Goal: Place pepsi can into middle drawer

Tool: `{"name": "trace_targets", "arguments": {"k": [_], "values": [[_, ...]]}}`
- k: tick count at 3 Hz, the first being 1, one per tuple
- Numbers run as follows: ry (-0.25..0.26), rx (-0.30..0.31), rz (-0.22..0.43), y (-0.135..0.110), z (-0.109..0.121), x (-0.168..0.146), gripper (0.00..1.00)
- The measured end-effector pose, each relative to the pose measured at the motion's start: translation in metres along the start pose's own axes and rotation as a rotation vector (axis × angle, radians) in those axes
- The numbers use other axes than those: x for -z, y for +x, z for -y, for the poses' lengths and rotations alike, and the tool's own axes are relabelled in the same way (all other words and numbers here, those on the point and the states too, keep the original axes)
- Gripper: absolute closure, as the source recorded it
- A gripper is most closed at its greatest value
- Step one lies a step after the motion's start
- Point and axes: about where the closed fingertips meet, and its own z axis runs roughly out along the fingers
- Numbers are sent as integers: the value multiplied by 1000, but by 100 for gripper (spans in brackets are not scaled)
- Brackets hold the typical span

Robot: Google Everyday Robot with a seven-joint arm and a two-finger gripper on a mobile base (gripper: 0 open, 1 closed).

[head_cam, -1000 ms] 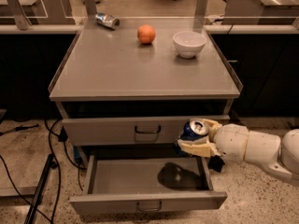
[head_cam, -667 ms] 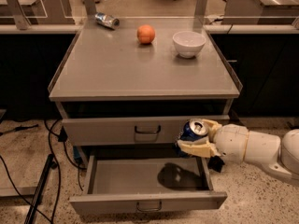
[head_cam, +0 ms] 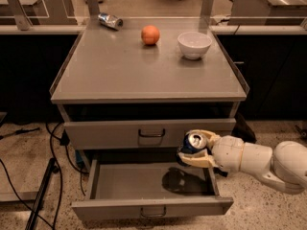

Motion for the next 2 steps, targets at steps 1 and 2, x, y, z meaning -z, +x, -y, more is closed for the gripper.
{"name": "trace_targets", "arguments": {"k": [1, 2], "values": [[-19, 52, 21, 28, -1, -26, 100], [-46, 77, 11, 55, -3, -50, 100]]}}
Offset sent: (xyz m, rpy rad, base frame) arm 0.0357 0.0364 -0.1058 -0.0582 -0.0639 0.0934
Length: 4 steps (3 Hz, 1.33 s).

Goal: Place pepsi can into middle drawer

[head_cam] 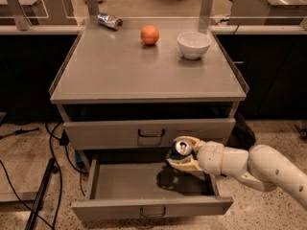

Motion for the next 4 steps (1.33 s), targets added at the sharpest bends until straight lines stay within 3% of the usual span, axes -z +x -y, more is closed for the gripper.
{"name": "trace_targets", "arguments": {"k": [1, 2, 3, 4], "values": [[-23, -1, -30, 32, -7, -17, 100], [-34, -4, -56, 92, -17, -45, 100], [-35, -3, -56, 92, -17, -45, 100], [-48, 18, -85, 112, -16, -51, 100]]}}
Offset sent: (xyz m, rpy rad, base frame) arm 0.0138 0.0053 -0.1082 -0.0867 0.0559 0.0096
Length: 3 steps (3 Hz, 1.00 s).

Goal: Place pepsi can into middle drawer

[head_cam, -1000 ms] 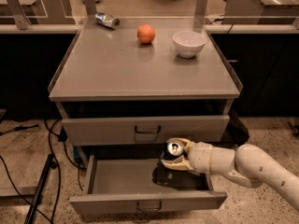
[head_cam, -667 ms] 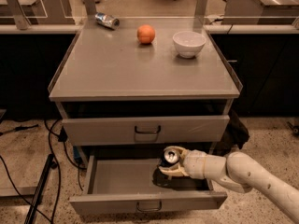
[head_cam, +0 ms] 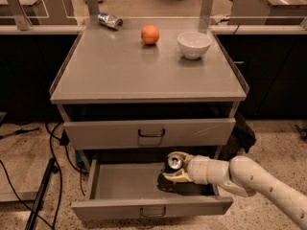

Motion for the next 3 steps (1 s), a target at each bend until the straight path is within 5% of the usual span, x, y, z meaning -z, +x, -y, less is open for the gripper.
{"name": "trace_targets", "arguments": {"k": [3], "values": [[-48, -10, -44, 72, 7, -40, 100]]}}
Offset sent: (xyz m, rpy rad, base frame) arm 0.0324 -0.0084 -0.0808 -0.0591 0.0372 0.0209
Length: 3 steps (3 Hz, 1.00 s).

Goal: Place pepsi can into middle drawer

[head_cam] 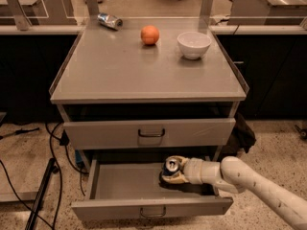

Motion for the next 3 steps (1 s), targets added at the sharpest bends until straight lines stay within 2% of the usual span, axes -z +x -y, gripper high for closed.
{"name": "trace_targets", "arguments": {"k": [3], "values": [[-34, -26, 18, 25, -4, -33, 100]]}}
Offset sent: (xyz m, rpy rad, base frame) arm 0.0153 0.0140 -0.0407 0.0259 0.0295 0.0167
